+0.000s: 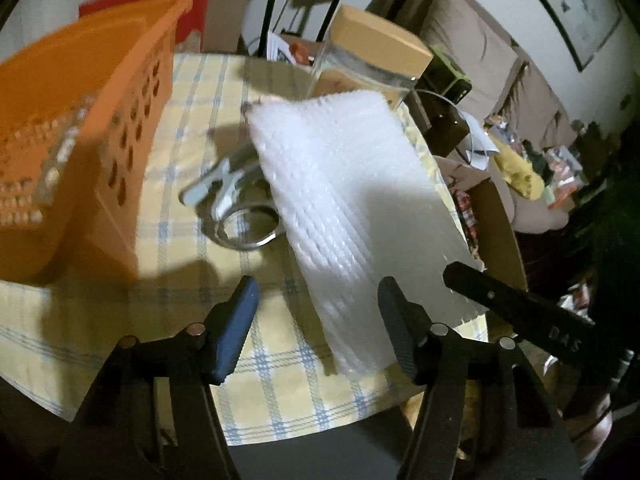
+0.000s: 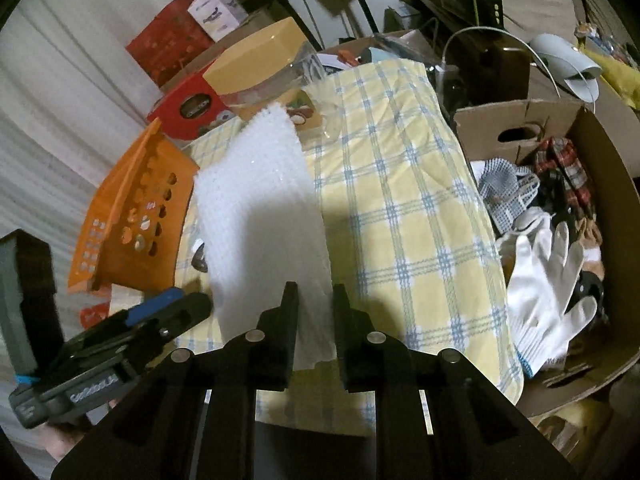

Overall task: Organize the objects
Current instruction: 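Close the left tool on the edge of the white foam sheet, then lift the foam sheet with the left tool and lower it into the basket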

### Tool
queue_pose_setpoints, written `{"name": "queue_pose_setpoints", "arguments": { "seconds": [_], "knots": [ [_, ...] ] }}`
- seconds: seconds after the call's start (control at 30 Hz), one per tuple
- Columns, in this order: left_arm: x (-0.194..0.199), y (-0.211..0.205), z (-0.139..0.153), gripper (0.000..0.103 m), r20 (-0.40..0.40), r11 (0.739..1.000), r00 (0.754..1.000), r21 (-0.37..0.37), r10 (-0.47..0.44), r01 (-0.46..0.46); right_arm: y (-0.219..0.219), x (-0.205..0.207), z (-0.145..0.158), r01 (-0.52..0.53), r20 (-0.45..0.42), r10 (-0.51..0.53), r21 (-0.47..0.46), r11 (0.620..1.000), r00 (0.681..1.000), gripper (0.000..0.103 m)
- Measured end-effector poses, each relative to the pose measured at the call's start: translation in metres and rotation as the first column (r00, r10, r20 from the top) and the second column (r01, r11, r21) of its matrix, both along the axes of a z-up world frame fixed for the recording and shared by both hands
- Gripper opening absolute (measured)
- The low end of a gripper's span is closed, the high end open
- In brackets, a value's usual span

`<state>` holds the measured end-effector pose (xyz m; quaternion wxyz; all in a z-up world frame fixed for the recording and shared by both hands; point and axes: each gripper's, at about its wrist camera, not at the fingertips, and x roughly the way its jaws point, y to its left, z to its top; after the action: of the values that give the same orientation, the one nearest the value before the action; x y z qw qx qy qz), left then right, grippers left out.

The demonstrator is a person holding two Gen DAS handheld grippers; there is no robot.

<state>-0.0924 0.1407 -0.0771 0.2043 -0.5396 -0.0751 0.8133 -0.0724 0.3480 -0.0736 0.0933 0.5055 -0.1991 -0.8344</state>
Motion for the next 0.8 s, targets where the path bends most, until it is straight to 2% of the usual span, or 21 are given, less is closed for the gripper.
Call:
{"name": "queue_pose_setpoints", "arguments": {
  "seconds": [0.03, 0.13, 0.2, 0.23, 0.27, 0.33, 0.6, 0.8],
  "knots": [
    [-0.001, 0.001, -0.004, 0.05, 0.013, 1.0, 1.0, 0.002, 0.001, -0.001, -0.001, 0.001, -0.002, -0.001, 0.006, 0.001, -0.004, 1.0, 1.0, 0.016],
    [-0.005, 0.001, -0.019, 0.049, 0.058, 1.0, 0.998, 0.018, 0.017, -0.018, -0.005, 0.004, -0.005, -0.009, 0.016, 0.01, -0.005, 1.0, 1.0, 0.016],
    [-0.007, 0.002, -0.026, 0.04, 0.077, 0.999, 0.997, 0.037, 0.017, -0.02, -0.008, 0.006, -0.007, -0.016, 0.02, 0.016, 0.002, 1.0, 1.0, 0.016],
    [-0.007, 0.003, -0.029, 0.027, 0.089, 0.999, 0.996, 0.04, 0.011, -0.015, -0.01, 0.007, -0.007, -0.02, 0.016, 0.02, 0.007, 1.0, 1.0, 0.016],
    [-0.007, 0.004, -0.029, 0.021, 0.094, 0.999, 0.996, 0.041, 0.004, -0.008, -0.012, 0.009, -0.005, -0.026, 0.009, 0.026, 0.016, 1.0, 1.0, 0.016],
    [-0.002, 0.006, -0.022, 0.017, 0.064, 1.0, 0.998, 0.03, -0.006, 0.004, -0.016, 0.013, 0.0, -0.037, -0.01, 0.037, 0.036, 0.999, 0.999, 0.016],
    [0.009, -0.006, 0.027, 0.014, -0.042, 0.998, 0.999, 0.063, -0.03, 0.032, -0.03, 0.025, 0.034, -0.06, -0.088, 0.062, 0.031, 0.998, 0.994, 0.016],
    [0.006, -0.029, 0.068, 0.014, -0.078, 0.996, 0.996, 0.075, -0.037, 0.043, -0.056, 0.02, 0.07, -0.108, -0.142, 0.113, 0.048, 0.993, 0.983, 0.016]
  ]
}}
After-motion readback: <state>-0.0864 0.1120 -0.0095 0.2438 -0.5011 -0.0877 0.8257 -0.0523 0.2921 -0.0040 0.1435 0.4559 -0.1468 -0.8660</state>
